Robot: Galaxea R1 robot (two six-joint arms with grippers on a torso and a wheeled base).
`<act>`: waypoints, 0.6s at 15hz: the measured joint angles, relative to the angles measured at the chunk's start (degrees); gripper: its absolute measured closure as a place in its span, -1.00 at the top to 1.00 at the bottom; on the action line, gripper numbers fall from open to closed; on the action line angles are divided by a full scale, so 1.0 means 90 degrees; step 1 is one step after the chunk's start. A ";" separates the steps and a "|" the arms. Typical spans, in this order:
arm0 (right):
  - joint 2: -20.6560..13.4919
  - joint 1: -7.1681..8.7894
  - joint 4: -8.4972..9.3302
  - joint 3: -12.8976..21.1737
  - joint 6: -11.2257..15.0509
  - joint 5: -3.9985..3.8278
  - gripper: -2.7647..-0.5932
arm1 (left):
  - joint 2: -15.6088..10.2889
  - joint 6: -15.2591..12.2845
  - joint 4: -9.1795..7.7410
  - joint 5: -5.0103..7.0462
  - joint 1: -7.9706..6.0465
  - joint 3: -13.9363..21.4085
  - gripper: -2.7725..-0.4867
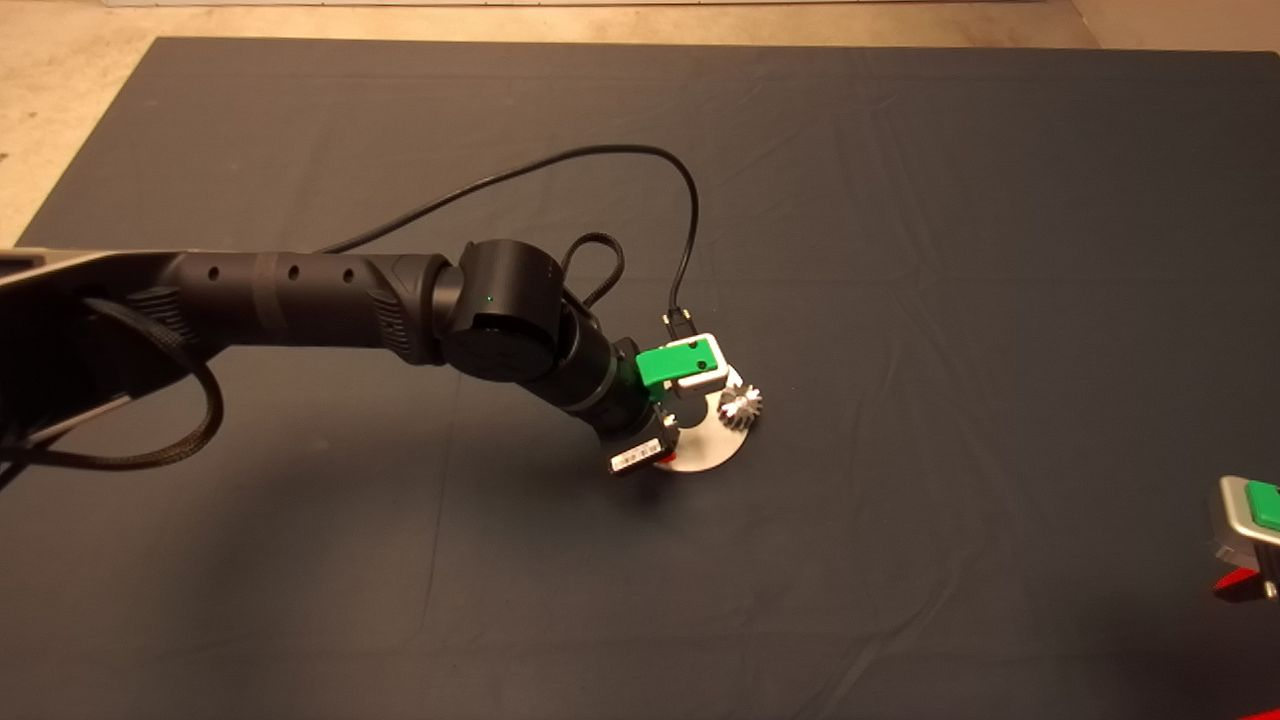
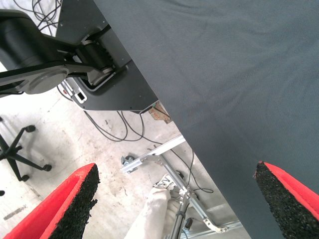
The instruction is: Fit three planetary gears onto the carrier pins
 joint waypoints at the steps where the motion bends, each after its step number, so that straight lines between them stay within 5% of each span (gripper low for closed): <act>1: 0.0000 0.0000 -0.0001 0.0000 0.0000 -0.0001 0.60 | -0.0004 0.0000 0.0000 -0.0002 0.0000 0.0000 -0.71; 9: 0.0000 0.0000 -0.0001 0.0000 -0.0001 0.0001 0.60 | -0.0023 0.0000 -0.0005 -0.0010 0.0000 0.0000 -0.53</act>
